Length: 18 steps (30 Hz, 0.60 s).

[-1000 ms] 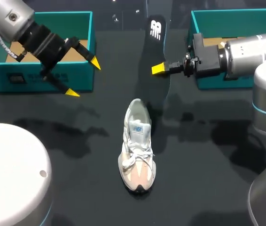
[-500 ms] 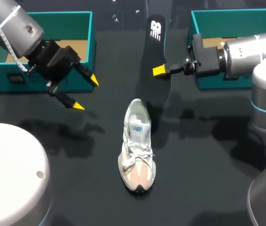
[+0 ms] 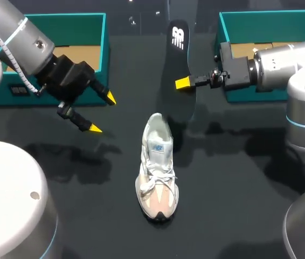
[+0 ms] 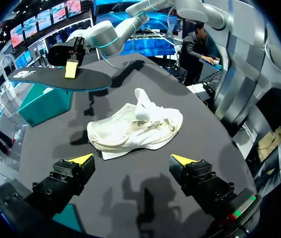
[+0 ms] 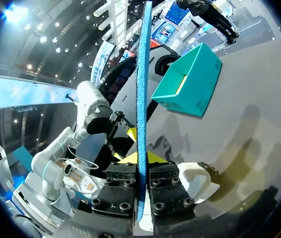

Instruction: Take the shoe out of the shoebox, open the shoe tongue, remove and reinsert the insole, then place the shoe into the shoebox

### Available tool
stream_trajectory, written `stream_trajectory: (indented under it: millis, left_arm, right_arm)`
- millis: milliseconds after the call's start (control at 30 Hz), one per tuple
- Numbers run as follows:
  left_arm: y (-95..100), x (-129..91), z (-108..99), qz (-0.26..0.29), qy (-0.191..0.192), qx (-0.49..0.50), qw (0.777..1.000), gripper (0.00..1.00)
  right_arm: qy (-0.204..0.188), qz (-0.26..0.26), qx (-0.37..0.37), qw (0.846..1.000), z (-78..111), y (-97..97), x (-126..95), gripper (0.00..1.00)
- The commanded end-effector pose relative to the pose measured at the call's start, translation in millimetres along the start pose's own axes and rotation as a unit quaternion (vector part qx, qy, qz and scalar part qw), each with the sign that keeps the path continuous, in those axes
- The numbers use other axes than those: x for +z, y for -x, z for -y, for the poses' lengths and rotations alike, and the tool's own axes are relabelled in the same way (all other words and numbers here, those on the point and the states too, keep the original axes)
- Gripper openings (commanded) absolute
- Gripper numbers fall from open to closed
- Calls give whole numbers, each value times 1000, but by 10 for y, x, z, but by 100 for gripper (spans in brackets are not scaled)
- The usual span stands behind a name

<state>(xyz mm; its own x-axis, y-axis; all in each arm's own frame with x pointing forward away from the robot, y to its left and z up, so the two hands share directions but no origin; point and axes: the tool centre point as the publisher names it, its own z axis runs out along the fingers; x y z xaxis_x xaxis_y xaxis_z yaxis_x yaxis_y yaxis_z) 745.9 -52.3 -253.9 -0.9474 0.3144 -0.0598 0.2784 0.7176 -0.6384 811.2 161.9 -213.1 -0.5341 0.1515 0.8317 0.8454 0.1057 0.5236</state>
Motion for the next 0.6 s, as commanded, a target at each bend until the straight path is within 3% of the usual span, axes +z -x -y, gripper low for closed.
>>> stream_trajectory:
  millis: [33,367,600]
  left_arm:
    - [57,153,-40,20,6,-11,1000,100]
    - [187,568,-132,26,79,-52,995,100]
    - [250,778,-195,22,110,-69,991,100]
  right_arm:
    - [2,-6,-19,1000,5,28,99,0]
    - [1,-10,-68,998,-7,116,230,0]
    - [11,-31,-79,996,25,291,261,0]
